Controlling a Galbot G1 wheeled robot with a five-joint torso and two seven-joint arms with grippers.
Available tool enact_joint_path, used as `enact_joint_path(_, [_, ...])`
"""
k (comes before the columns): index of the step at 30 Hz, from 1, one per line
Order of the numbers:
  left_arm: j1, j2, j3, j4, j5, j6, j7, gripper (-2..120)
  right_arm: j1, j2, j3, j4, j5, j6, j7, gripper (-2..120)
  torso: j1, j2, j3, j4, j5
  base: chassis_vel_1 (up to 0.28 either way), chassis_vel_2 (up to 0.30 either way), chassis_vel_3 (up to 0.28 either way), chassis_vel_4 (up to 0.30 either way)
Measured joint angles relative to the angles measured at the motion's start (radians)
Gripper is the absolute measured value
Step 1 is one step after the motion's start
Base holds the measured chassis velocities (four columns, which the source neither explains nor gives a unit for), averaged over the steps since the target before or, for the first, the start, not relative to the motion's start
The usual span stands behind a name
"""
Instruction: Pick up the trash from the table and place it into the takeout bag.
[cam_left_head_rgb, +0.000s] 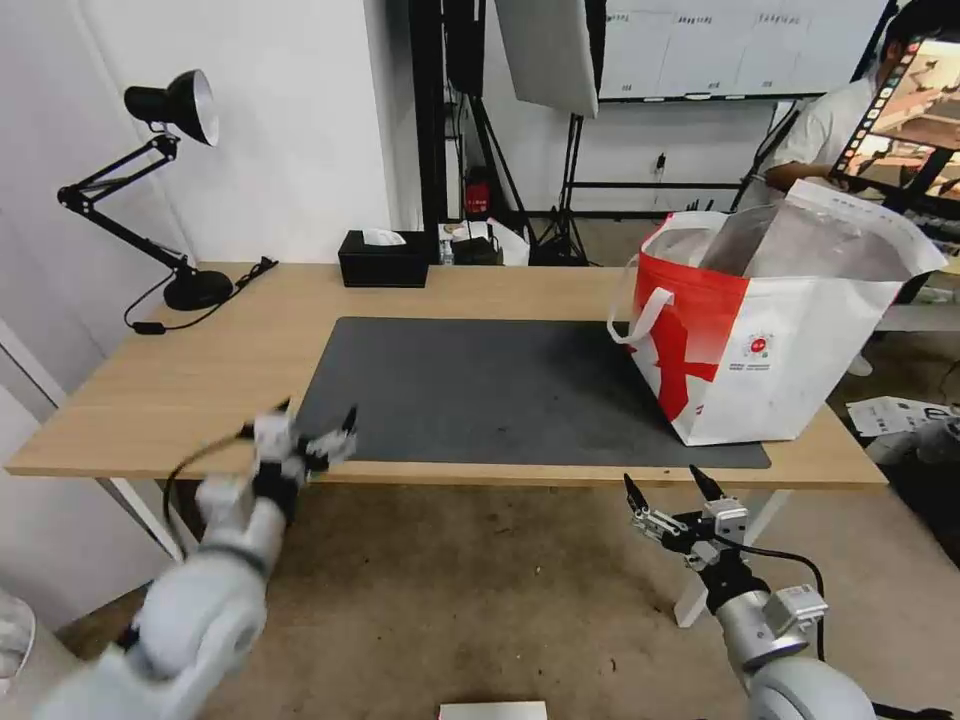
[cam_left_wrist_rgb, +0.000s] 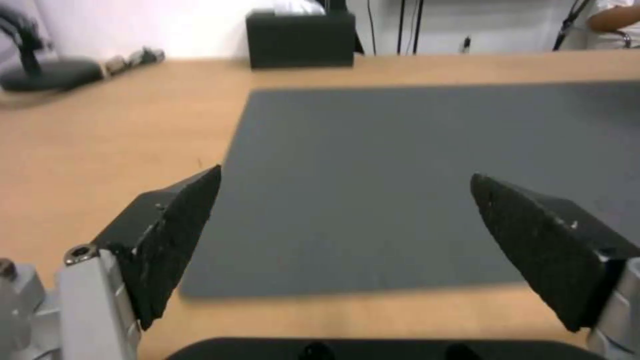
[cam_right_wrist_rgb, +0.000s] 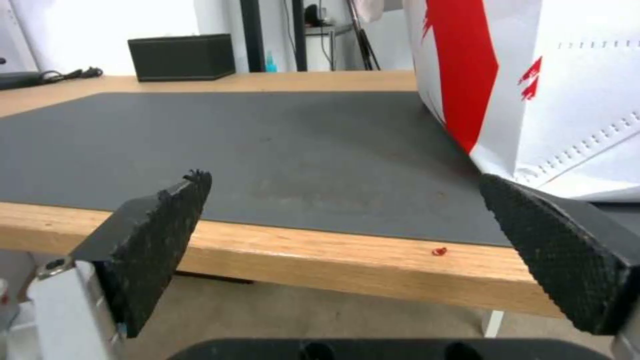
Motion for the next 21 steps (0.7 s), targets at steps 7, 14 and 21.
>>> enact_joint_path(7, [0.053,-0.084,0.0,0.027,0.059,-0.03,0.025,100,0.0,0.0,0.0,0.0,0.0,0.0,0.0,100,0.0,0.0,0.0,-0.0001,0.0002,0.0,0.0,0.0,0.0])
enact_joint_path(14, [0.073,-0.114,-0.006,0.044,0.099,-0.055,0.043,100,0.0,0.0,0.0,0.0,0.0,0.0,0.0,100,0.0,0.0,0.0,-0.0001,0.0002,0.0,0.0,0.0,0.0])
enact_joint_path(21, [0.068,-0.113,-0.004,0.045,0.098,-0.055,0.043,100,0.0,0.0,0.0,0.0,0.0,0.0,0.0,100,0.0,0.0,0.0,-0.0001,0.0002,0.0,0.0,0.0,0.0])
